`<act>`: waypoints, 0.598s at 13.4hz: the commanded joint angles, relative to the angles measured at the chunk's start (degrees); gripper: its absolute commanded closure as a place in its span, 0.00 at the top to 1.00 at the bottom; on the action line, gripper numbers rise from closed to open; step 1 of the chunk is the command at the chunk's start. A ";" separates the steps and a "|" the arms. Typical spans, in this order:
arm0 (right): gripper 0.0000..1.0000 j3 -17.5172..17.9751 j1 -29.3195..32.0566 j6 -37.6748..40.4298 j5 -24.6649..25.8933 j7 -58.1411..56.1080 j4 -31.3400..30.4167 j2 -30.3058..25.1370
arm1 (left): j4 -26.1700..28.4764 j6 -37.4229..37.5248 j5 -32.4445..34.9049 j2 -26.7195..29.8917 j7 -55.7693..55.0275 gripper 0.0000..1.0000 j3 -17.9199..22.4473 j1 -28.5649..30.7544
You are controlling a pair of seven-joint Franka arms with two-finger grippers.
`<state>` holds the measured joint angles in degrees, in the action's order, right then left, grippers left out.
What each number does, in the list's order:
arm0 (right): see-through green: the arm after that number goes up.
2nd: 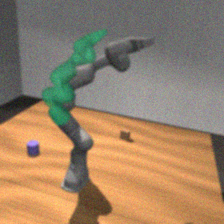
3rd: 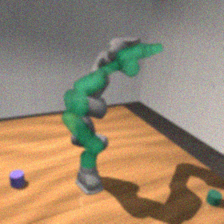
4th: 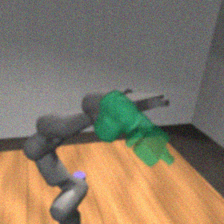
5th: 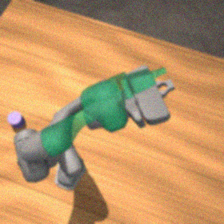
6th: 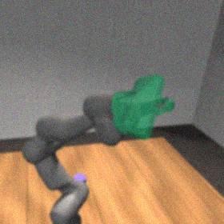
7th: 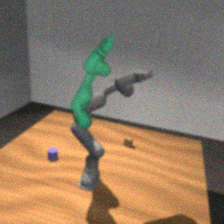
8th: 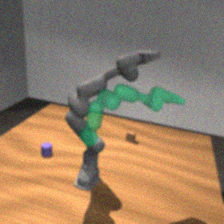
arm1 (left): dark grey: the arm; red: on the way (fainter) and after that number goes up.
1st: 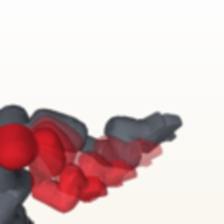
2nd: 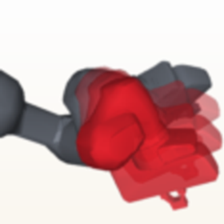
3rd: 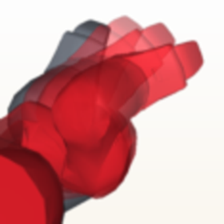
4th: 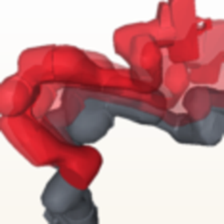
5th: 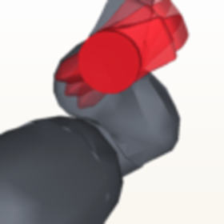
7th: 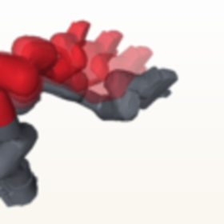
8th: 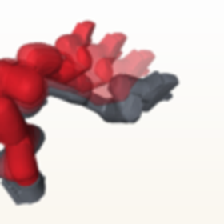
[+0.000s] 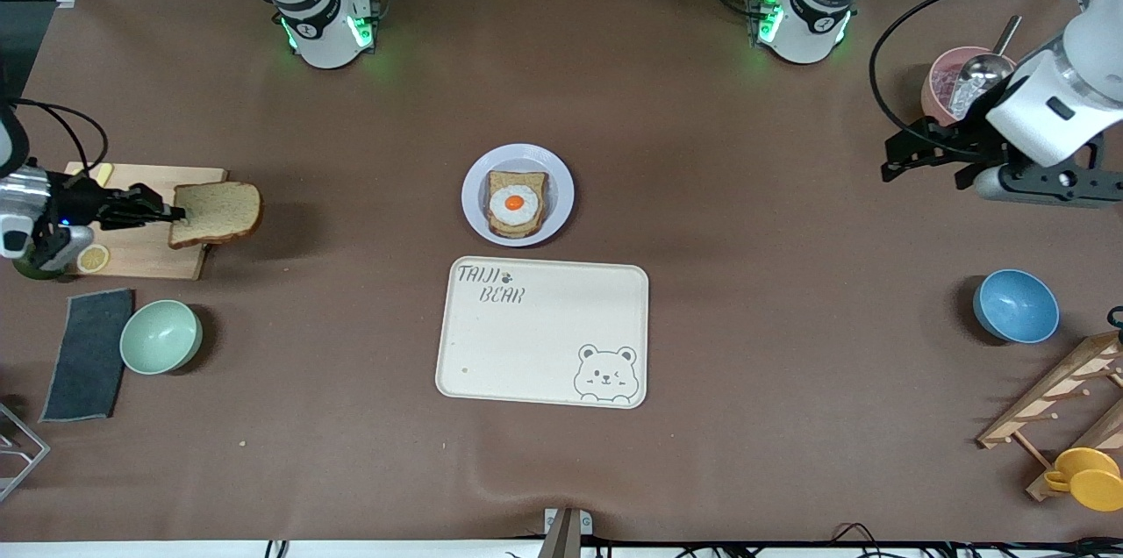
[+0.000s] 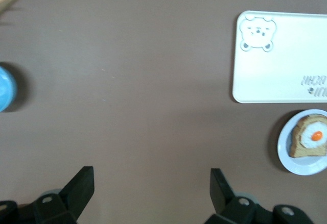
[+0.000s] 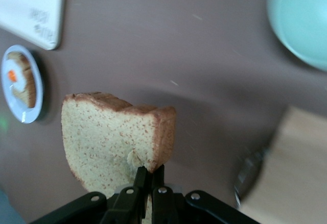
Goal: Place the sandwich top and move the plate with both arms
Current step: 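Lift the bread slice with the right gripper and carry it toward the plate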
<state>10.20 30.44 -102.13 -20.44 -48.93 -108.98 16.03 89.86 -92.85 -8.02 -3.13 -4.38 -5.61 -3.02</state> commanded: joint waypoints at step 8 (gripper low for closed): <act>0.00 7.11 -26.81 1.49 2.06 -12.41 16.93 8.99 | 15.74 -16.17 -15.42 -4.16 13.96 1.00 -0.97 3.28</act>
<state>17.93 7.09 -101.69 -19.94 -58.12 -97.95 19.31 99.70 -102.08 -20.22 -7.60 8.89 -5.47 0.55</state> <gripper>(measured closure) 0.930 0.000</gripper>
